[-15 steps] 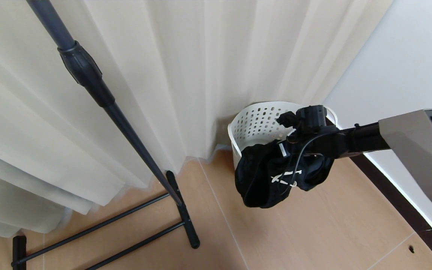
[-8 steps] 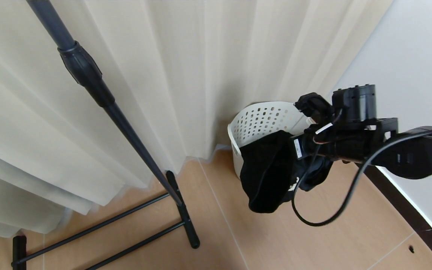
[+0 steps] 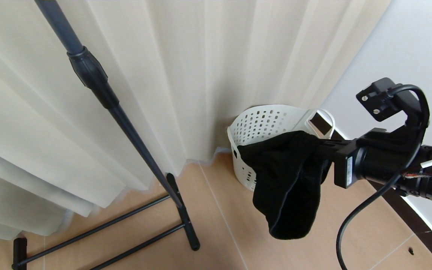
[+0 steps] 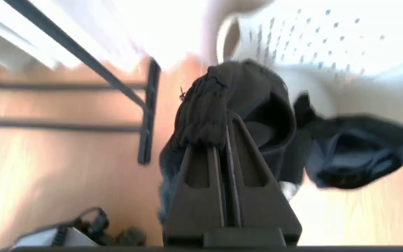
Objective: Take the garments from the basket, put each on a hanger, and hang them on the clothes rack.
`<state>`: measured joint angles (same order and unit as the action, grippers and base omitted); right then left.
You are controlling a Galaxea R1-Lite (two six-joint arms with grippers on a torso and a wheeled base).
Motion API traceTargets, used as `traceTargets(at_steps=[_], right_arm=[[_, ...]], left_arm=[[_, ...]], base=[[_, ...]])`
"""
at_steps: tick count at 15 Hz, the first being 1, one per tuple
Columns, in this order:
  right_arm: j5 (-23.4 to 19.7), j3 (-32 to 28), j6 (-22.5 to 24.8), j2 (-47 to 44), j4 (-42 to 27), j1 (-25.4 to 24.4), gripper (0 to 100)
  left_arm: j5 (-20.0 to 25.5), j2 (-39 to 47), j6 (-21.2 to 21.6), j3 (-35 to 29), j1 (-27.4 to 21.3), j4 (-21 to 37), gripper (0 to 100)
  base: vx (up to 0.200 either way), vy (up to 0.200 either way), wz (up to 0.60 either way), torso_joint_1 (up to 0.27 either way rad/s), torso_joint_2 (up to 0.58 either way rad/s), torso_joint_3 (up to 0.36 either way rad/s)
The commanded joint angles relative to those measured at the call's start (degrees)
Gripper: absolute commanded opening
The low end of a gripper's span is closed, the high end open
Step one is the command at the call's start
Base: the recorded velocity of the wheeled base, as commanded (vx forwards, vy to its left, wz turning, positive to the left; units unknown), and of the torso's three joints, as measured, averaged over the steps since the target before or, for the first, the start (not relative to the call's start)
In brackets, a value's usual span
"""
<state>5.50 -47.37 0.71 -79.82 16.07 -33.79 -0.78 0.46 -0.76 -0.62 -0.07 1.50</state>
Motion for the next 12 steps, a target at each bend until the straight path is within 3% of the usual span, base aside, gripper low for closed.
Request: traceTargets(at_steps=[1, 4, 12], right_arm=[[0.0, 0.6, 0.0, 2.0, 0.8, 0.5, 0], [-0.1, 0.5, 0.0, 1.1, 1.1, 1.1, 0], [-0.1, 1.2, -0.2, -0.2, 1.2, 1.2, 0]], left_arm=[[0.0, 0.0, 0.0, 0.0, 0.0, 0.0, 100], [0.0, 0.0, 0.0, 0.0, 0.0, 0.0, 100], [0.0, 0.0, 0.0, 0.0, 0.0, 0.0, 100]], base=[[0.0, 0.0, 0.0, -0.002, 0.0, 0.183], [0.0, 0.0, 0.0, 0.001, 0.0, 0.124], [0.0, 0.0, 0.0, 0.009, -0.07, 0.002]])
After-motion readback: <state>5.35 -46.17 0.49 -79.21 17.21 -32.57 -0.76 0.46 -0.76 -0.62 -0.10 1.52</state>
